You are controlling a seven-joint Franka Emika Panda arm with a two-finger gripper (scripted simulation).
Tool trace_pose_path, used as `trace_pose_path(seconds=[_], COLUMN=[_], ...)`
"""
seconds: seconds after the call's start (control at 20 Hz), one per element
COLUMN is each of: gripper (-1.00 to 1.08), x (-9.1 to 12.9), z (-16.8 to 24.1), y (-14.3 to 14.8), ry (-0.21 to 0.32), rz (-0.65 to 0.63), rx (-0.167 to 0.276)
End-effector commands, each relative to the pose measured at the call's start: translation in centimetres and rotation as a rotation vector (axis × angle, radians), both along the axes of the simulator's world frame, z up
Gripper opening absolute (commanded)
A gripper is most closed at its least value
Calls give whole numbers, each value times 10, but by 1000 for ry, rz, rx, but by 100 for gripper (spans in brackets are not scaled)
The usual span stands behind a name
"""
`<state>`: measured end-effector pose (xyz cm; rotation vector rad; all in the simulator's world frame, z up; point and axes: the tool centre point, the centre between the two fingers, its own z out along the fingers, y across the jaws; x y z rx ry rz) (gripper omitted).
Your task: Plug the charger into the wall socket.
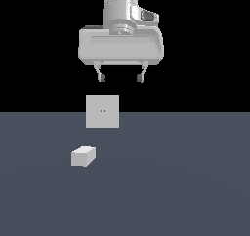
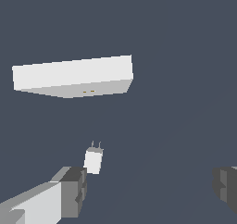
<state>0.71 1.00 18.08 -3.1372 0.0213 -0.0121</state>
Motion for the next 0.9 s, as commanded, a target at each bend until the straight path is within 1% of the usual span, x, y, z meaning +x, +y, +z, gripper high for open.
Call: trace_pose_path(seconds=[0.0, 0.4, 0.6, 0.85], gripper=[100, 100, 100, 100], x=[0, -4, -9, -17], z=[0, -4, -9, -18], y=[0, 3, 6, 13], ry=[0, -19, -42, -85], rz=[0, -6, -13, -27], rx=[0, -1, -3, -6])
